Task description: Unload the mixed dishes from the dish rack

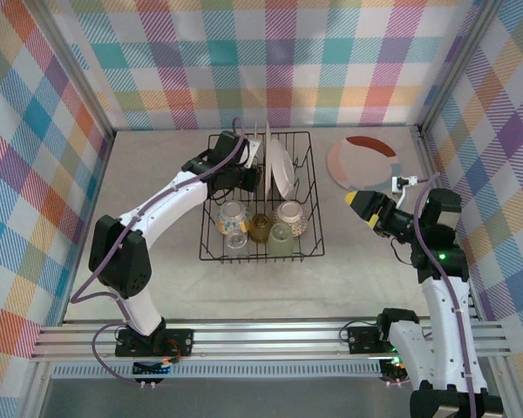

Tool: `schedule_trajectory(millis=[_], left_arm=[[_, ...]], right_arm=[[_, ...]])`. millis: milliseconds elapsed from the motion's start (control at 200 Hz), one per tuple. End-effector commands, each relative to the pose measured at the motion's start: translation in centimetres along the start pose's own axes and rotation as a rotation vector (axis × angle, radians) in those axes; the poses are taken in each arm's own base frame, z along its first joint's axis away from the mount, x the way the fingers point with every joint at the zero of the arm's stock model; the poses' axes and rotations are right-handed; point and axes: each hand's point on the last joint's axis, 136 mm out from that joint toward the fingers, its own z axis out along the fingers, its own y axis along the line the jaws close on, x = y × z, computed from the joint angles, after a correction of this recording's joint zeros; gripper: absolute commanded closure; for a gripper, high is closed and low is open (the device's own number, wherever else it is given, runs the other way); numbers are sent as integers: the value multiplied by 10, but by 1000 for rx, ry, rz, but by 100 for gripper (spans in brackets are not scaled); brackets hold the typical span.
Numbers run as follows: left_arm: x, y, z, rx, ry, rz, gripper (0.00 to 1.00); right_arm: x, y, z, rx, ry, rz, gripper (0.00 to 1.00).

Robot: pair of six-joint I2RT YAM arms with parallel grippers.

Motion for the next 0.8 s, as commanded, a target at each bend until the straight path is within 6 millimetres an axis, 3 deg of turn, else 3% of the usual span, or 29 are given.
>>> schedule_trajectory(millis=[0,50,345,565,795], left_arm=[[-20,-4,-12,29,-51,-9,96],[-22,-3,-15,27,-56,-16,100],[-29,-7,-30,36,-79,-51,100],[-37,-8,-46,35,-99,-78,100],[-54,-9,-75,22,-143,-98,100]], right_arm=[[3,9,-3,-31,1,-33,1],[4,10,-3,-36,1,-39,1],[8,23,-6,-103,16,-79,1],[9,18,-8,-48,-1,-95,1],[8,14,-9,-13,-16,-86,1]])
